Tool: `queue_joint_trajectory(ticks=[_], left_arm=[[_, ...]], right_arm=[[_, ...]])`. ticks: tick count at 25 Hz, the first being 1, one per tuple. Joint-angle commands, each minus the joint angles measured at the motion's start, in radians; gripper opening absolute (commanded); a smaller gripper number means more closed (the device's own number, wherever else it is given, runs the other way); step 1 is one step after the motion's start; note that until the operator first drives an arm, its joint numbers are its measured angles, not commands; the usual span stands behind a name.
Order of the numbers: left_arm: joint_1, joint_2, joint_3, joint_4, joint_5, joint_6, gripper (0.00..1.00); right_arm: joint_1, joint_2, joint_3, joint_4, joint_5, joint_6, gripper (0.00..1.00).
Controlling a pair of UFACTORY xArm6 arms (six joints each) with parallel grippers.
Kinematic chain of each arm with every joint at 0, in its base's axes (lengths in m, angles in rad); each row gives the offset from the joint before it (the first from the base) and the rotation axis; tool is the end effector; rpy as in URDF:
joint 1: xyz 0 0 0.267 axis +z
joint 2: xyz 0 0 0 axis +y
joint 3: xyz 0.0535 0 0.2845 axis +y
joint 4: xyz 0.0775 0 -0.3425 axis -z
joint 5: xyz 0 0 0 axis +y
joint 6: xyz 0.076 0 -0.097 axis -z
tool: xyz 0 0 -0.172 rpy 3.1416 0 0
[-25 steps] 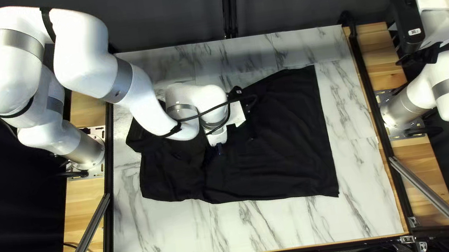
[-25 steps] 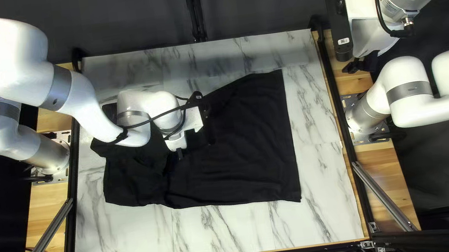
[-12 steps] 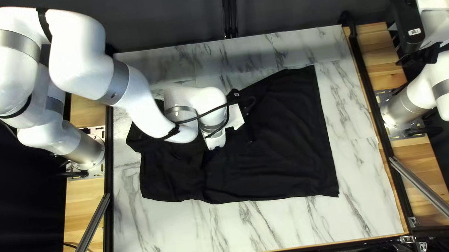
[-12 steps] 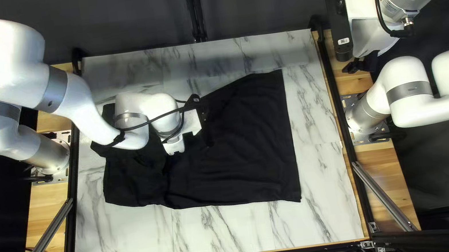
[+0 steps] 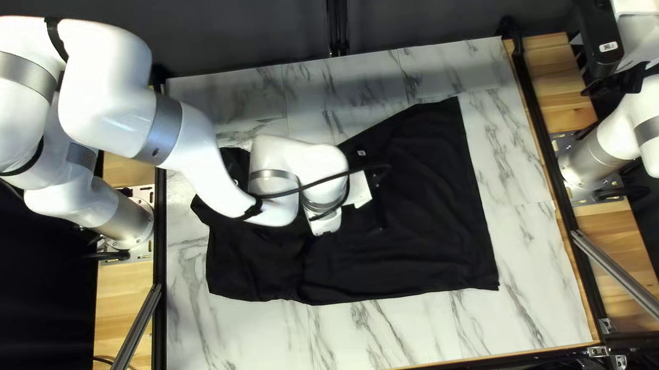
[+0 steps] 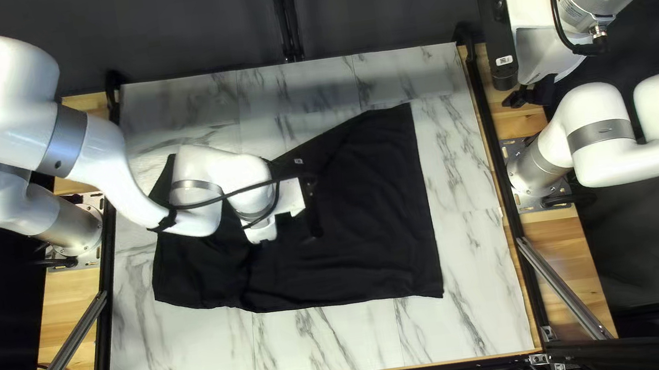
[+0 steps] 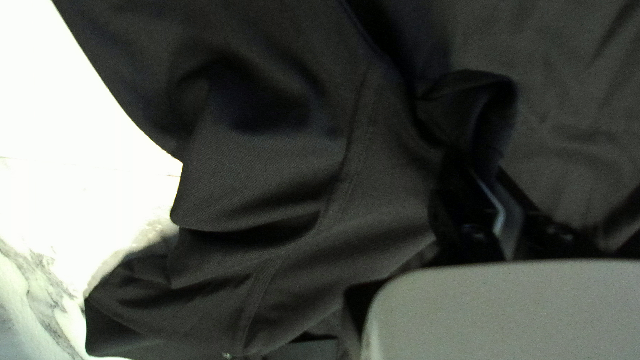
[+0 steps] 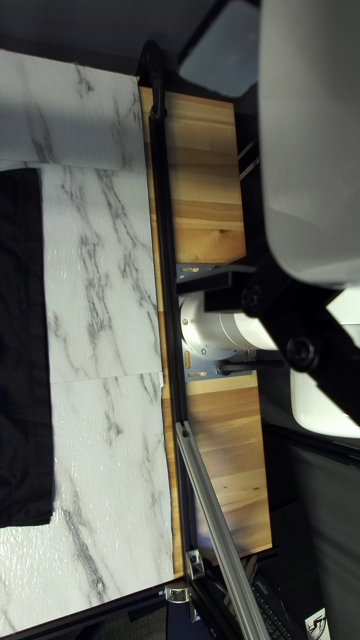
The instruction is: Fold t-shirt
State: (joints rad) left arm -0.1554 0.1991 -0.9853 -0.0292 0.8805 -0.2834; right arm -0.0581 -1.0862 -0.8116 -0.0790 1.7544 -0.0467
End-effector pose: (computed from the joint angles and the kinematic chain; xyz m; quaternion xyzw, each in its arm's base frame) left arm 0.4500 -0.0752 0.0732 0.9961 0.0737 -0.0483 0.0003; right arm 0.1844 -0.0327 0.3757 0.9966 -0.0157 0.0695 0.0419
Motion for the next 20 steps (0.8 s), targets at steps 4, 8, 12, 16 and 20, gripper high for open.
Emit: queue_joint_trajectory(ticks=[4, 8, 12, 16, 20], left_arm=[[-0.042, 0.005, -0.059, -0.001, 0.065, -0.021, 1.00], [-0.038, 0.002, -0.051, 0.006, 0.059, -0.011, 1.00], [-0.030, 0.022, -0.040, -0.006, 0.021, 0.003, 1.00], [-0.023, 0.064, -0.039, -0.034, -0.027, 0.023, 1.00], [-0.042, 0.095, -0.056, -0.067, -0.048, 0.031, 1.00]], right_arm=[[0.000, 0.000, 0.000, 0.000, 0.000, 0.000, 1.00], [0.000, 0.000, 0.000, 0.000, 0.000, 0.000, 1.00], [0.000, 0.000, 0.000, 0.000, 0.000, 0.000, 1.00], [0.000, 0.000, 0.000, 0.000, 0.000, 0.000, 1.00], [0.000, 0.000, 0.000, 0.000, 0.000, 0.000, 1.00]])
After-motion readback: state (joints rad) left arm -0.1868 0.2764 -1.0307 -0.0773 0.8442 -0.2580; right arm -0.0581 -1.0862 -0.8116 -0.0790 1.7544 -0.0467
